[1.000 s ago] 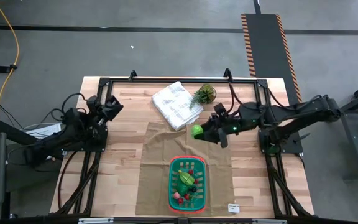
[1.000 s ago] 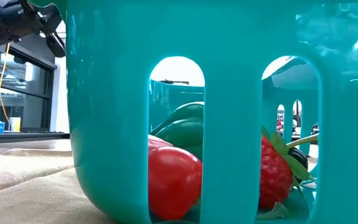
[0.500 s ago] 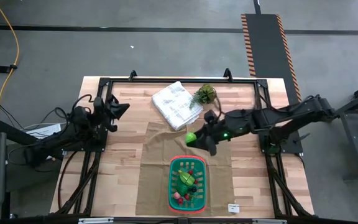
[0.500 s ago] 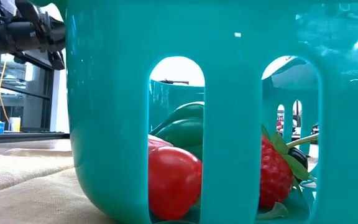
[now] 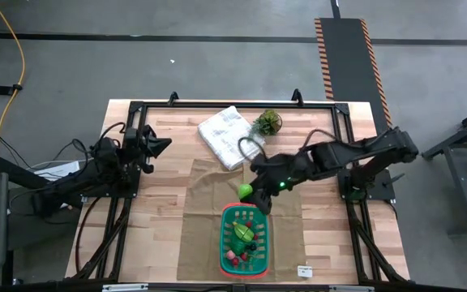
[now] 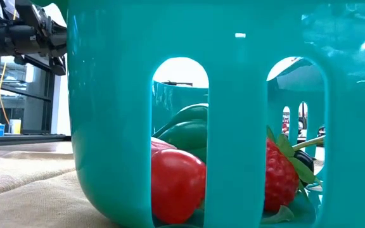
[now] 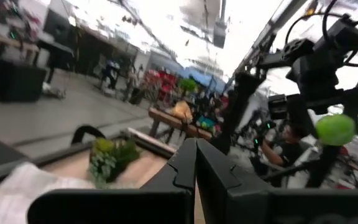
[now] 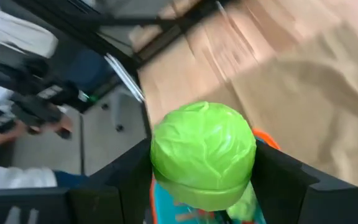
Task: Pick and placing Produce into tupperware
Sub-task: Put the green cabbage into the blue bin
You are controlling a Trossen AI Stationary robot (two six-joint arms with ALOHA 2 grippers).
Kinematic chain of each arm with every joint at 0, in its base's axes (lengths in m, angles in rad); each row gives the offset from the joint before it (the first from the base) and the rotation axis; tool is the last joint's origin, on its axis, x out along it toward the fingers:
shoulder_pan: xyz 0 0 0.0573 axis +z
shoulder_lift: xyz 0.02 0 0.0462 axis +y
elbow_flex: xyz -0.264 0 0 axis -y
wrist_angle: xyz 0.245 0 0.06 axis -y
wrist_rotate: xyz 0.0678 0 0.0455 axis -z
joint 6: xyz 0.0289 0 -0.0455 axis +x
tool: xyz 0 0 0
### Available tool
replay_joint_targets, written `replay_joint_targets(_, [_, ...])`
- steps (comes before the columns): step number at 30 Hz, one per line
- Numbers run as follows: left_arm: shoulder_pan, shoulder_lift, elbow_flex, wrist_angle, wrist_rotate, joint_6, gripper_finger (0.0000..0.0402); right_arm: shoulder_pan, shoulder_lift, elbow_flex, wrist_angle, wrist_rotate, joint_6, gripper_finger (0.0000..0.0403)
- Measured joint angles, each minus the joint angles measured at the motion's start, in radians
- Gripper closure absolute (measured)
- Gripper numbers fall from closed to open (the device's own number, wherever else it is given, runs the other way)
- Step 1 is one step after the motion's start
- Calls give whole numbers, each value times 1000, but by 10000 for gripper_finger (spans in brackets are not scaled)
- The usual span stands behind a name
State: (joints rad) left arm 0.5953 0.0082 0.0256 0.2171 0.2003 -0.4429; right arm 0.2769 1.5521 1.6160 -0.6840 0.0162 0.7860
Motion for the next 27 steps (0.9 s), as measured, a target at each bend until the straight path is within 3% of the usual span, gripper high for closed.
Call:
replay_joint_targets(9, [0, 0, 78, -175, 28, 24, 401, 36, 104, 6, -53, -71, 68, 187])
replay_joint_targets(27, [0, 0, 81, -305, 13, 46, 401, 93, 242, 6, -139, -125, 109, 187])
